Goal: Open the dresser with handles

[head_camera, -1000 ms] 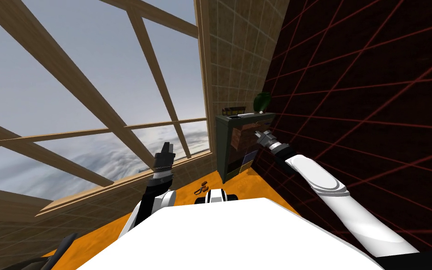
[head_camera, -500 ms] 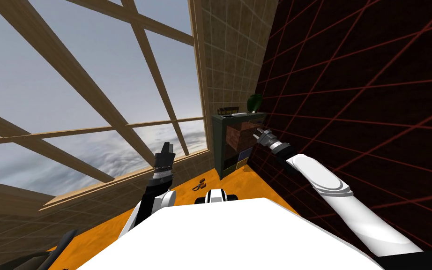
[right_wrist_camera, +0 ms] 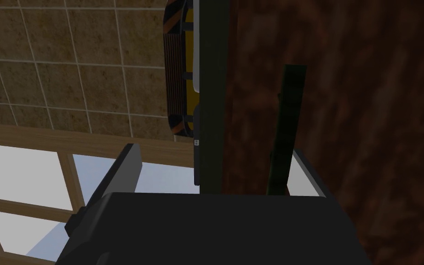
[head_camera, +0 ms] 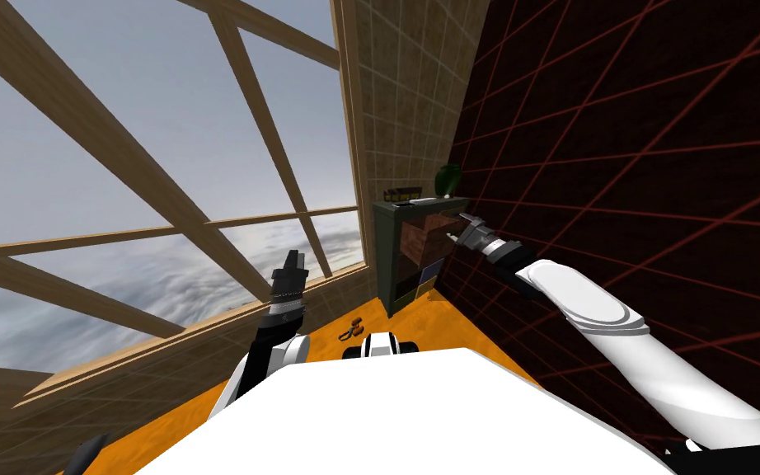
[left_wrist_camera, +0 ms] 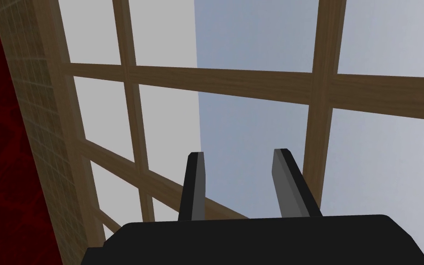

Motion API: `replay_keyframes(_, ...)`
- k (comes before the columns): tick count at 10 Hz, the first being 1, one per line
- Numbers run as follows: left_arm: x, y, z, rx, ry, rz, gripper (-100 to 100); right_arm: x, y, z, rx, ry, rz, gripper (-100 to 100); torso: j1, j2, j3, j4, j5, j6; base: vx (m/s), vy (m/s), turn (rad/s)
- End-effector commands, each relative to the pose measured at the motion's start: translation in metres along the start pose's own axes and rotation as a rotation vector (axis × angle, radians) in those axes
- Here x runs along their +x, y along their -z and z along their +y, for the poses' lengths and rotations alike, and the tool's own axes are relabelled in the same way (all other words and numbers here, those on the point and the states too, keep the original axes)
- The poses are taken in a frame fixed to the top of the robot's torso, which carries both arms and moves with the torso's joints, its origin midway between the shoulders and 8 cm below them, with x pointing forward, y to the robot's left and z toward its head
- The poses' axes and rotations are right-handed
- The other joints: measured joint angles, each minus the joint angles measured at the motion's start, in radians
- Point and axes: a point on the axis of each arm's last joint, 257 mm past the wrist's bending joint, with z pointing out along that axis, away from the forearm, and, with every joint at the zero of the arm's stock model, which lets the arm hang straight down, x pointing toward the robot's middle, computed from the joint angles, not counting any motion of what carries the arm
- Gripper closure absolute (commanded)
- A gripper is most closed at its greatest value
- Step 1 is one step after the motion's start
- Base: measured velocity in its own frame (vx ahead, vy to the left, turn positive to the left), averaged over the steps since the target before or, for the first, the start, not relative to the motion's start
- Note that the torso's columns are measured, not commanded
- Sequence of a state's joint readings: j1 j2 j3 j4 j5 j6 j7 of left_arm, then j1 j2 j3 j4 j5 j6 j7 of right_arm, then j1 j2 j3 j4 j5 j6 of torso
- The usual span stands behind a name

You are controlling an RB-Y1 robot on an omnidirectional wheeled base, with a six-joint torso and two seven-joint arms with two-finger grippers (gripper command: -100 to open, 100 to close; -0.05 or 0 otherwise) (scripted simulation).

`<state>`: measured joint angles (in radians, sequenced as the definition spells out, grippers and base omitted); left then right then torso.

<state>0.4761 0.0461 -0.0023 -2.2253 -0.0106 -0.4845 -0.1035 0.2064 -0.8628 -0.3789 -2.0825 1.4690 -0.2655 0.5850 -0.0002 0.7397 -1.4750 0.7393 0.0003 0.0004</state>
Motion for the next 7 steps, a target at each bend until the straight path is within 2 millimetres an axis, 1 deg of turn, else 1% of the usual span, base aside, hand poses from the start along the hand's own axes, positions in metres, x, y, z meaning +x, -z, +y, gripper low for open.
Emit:
replay_keyframes(1,0.0000,0.0000,0.0000,0.000,0.000,0.000,0,0.0008,-0.0003,-0.0043,-0.009,-0.007,-0.009,-100,0.001,0.003,0.001,0.003,0.002,0.000,0.014,0.026,-0.012)
replay_keyframes(2,0.0000,0.0000,0.0000,0.000,0.000,0.000,0,0.0011,-0.0002,-0.0039,-0.012,-0.009,-0.010,0,0.000,0.004,0.003,0.003,0.001,0.000,0.008,0.003,0.001)
replay_keyframes(7,0.0000,0.0000,0.0000,0.000,0.000,0.000,0,0.0024,0.0005,0.0001,-0.020,-0.011,-0.007,0,0.002,-0.001,0.000,0.000,0.001,0.000,0.000,0.000,0.000)
